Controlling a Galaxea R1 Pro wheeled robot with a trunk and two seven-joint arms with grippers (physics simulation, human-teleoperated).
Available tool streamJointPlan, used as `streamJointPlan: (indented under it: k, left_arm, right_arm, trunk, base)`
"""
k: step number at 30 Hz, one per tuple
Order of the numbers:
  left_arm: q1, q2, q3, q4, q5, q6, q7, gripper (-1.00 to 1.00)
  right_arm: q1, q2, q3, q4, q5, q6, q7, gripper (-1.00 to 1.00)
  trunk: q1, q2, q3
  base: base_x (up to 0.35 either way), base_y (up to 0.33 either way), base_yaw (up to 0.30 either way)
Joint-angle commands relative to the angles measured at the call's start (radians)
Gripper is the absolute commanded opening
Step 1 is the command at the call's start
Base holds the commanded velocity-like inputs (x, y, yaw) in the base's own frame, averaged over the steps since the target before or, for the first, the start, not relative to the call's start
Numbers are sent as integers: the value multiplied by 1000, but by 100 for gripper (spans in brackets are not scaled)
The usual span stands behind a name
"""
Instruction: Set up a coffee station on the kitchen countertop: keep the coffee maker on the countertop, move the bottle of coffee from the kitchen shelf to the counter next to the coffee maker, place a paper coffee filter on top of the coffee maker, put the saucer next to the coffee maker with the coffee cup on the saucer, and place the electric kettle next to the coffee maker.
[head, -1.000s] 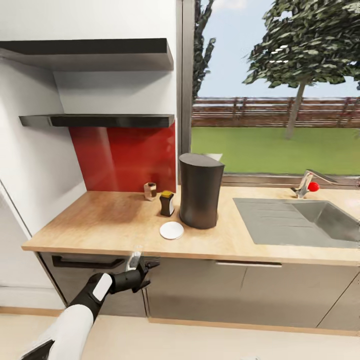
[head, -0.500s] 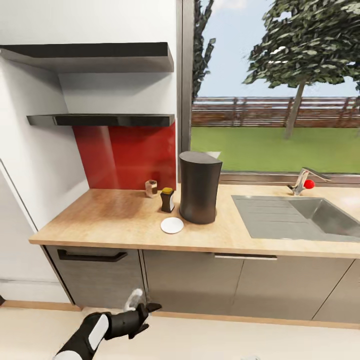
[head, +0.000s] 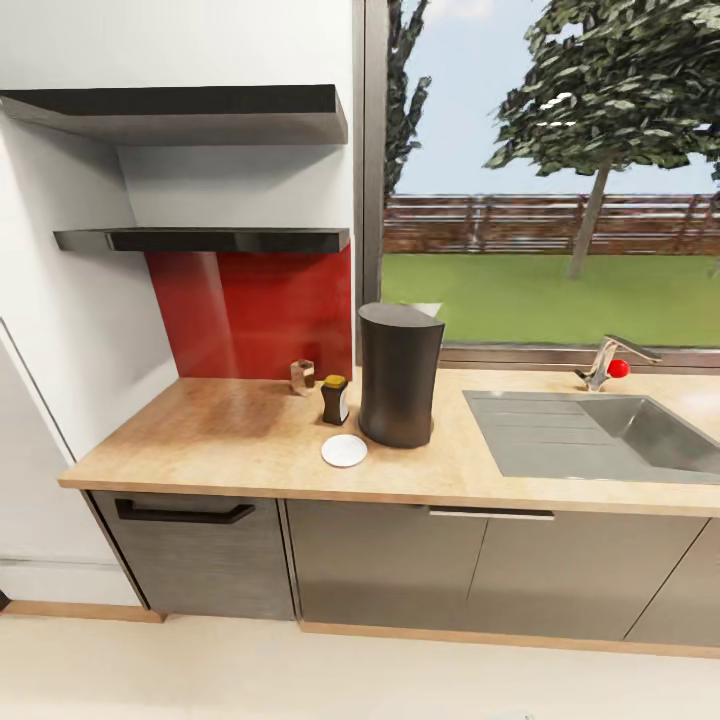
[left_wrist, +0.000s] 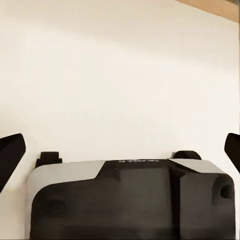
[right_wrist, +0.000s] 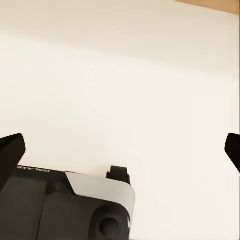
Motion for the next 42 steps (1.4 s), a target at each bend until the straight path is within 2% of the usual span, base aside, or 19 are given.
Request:
streamJointPlan:
  k: [1,4,5,6,7,11,12,16,31,42]
  left_arm:
    - [14,1,9,17,-40,0,7,100]
    - [41,10,10,75,-104,-9,67,100]
    - [44,12,10,87,-112,-10,83,100]
    - [51,16,10,126,-126,-12,139,100]
    - [56,17,12,187,-138,-14,263,100]
    - [57,18,19,193,-136,-15,284,100]
    - [57,17,22,192,-136,-69,291,100]
    - [57,11,8,197,-141,-137,292,100]
    - [57,5,14,198,-143,-145,293,100]
    - [57,3,15,198,-145,-145,293,100]
  right_arm:
    - [-1,0,3,1,8,-2,-8,100]
    - [-1,2,3,1,7,-2,-17,100]
    - [-1,3,3,1,7,-1,-18,100]
    - [-1,6,2,1,6,0,-20,100]
    - [-1,10,1,1,-9,1,-22,100]
    - [-1,11,1,1,-40,2,-22,100]
    - [-1,10,1,1,-60,3,-20,100]
    - [-1,10,1,1,-60,4,-20,100]
    - [-1,10,0,1,-60,4,-19,100]
    - [-1,10,-2,1,-60,4,-19,100]
  trunk:
    - [1,-2,-2]
    - [1,-2,-2]
    - [1,-2,-2]
    - [1,-2,-2]
    - [1,-2,-2]
    - [1,-2,-2]
    - [1,-2,-2]
    - [1,-2,-2]
    - [1,-2,-2]
    - [1,-2,-2]
  base:
    - [0,0,0]
    - [0,0,0]
    - [0,0,0]
    - [0,0,0]
    - [0,0,-53]
    - [0,0,-24]
    - [0,0,-285]
    - [15,0,-296]
    - [21,-3,-300]
    - [204,-146,-300]
